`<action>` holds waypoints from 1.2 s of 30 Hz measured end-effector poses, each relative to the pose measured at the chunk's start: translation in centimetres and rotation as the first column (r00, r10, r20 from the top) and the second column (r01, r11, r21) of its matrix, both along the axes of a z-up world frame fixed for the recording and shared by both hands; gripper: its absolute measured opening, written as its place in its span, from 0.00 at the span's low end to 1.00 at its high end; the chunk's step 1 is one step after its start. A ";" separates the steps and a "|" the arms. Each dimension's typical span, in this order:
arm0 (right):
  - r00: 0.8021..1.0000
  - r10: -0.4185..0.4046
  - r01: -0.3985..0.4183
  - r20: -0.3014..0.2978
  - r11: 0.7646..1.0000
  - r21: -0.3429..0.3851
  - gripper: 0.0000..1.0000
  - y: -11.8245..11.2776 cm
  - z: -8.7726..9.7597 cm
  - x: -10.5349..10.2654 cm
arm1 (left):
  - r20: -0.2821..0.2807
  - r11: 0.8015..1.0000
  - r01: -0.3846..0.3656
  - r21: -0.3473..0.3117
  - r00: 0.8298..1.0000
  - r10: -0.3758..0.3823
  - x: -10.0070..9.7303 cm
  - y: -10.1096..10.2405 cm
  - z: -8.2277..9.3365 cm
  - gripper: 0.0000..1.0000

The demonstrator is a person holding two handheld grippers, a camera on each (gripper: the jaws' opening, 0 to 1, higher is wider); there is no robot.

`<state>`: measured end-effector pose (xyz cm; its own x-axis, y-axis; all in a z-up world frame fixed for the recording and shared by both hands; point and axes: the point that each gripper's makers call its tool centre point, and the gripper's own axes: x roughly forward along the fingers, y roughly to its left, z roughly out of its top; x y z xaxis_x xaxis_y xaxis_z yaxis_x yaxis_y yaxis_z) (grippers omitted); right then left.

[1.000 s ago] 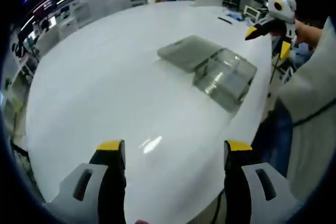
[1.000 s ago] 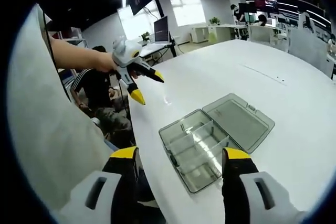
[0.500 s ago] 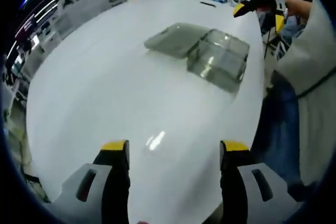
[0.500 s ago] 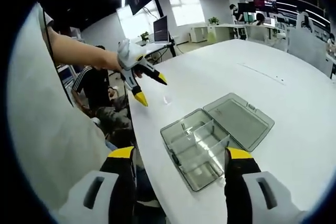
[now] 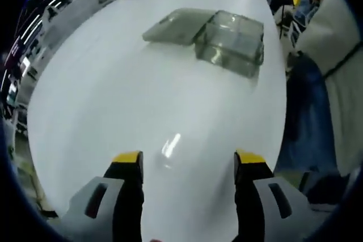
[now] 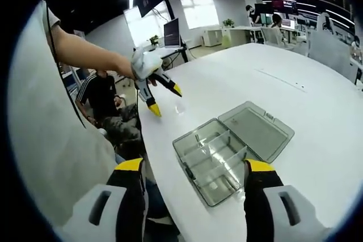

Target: Insert the divider into the dual guide fixture by aligning both edges with the guide slots and pushing it downward to the bottom, including one-sided entry, uneven engagement, binding, and posture correction.

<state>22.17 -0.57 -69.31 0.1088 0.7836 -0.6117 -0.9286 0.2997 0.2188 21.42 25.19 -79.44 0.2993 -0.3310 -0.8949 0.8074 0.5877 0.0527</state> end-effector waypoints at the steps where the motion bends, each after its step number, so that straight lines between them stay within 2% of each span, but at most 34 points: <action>1: 1.000 0.000 0.000 0.002 1.000 0.000 0.69 0.0 0.0 0.0 | -0.002 1.000 0.004 0.003 1.000 -0.004 0.0 0.1 -0.1 0.62; 9: 1.000 -0.003 0.003 0.010 1.000 -0.004 0.69 0.0 0.3 0.3 | -0.012 0.999 0.032 0.013 0.999 -0.031 0.2 0.2 -0.5 0.59; 20: 1.000 0.001 -0.001 0.011 1.000 -0.012 0.68 -0.1 0.3 0.6 | -0.031 0.993 0.112 0.041 0.993 -0.111 0.3 0.3 -1.1 0.55; 36: 1.000 0.002 -0.002 0.001 1.000 -0.019 0.68 -0.3 0.2 0.6 | -0.093 0.973 0.223 0.059 0.972 -0.217 0.8 -0.5 -2.3 0.48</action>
<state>22.78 -0.87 -69.13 0.1078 0.7721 -0.6262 -0.9295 0.3018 0.2121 22.21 24.70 -81.79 0.1471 -0.3172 -0.9369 0.9198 0.3922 0.0116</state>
